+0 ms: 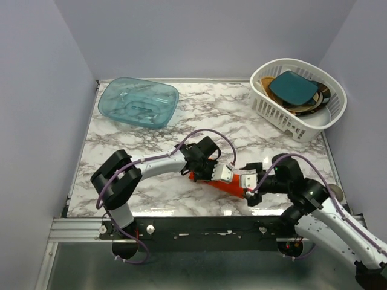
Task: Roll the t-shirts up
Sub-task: Roll the T-shirt to the center of the board, then pick up the T-shirt from the center of the board.
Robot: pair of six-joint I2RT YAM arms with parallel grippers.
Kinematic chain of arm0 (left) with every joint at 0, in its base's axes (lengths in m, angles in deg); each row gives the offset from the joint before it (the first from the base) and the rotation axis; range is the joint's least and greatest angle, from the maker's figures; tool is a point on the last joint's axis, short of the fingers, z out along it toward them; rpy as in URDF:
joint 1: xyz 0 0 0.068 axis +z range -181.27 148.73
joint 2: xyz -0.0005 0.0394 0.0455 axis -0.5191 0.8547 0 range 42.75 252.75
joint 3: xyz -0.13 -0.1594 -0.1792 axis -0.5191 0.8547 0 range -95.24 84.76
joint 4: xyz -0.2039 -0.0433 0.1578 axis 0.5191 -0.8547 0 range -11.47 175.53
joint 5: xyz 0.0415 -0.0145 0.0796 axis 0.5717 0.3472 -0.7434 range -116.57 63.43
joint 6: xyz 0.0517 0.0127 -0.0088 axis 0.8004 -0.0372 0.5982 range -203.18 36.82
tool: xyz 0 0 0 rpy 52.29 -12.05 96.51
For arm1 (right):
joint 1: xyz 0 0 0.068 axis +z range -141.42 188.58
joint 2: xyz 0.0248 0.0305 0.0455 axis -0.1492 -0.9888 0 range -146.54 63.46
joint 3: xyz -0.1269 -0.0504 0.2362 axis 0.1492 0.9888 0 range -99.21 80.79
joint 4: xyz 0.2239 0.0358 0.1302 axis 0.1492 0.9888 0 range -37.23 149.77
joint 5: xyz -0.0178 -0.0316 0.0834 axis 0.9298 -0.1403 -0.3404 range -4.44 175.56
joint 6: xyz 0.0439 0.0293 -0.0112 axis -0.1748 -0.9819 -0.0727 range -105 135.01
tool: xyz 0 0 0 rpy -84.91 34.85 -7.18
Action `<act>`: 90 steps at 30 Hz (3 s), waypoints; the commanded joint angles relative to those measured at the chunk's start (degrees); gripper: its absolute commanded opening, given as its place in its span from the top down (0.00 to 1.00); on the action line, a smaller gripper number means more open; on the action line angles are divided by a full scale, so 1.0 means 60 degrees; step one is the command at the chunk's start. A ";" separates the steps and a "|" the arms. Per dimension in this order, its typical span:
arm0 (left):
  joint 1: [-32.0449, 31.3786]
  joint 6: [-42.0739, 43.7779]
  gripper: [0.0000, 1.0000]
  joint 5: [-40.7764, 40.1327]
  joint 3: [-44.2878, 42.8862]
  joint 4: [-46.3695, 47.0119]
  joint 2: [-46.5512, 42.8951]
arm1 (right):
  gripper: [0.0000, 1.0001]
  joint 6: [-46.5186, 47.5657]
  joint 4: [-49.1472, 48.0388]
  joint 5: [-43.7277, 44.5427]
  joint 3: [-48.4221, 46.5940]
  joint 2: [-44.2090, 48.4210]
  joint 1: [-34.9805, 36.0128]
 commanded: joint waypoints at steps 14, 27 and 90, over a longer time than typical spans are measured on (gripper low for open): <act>0.0434 -0.1142 0.94 0.1622 -0.0783 -0.1644 0.0933 | 0.00 -0.0595 -0.1929 0.2479 0.0918 -0.2723 0.2540; 0.0918 -0.1215 0.91 0.2515 -0.1209 -0.2099 0.1168 | 0.04 -0.0625 -0.2632 0.2217 0.1255 -0.3264 0.2862; 0.4697 -0.1389 0.53 0.6286 -0.9454 -0.9118 0.5813 | 0.94 0.3917 0.8617 -0.2969 -0.6038 -1.4601 -0.3612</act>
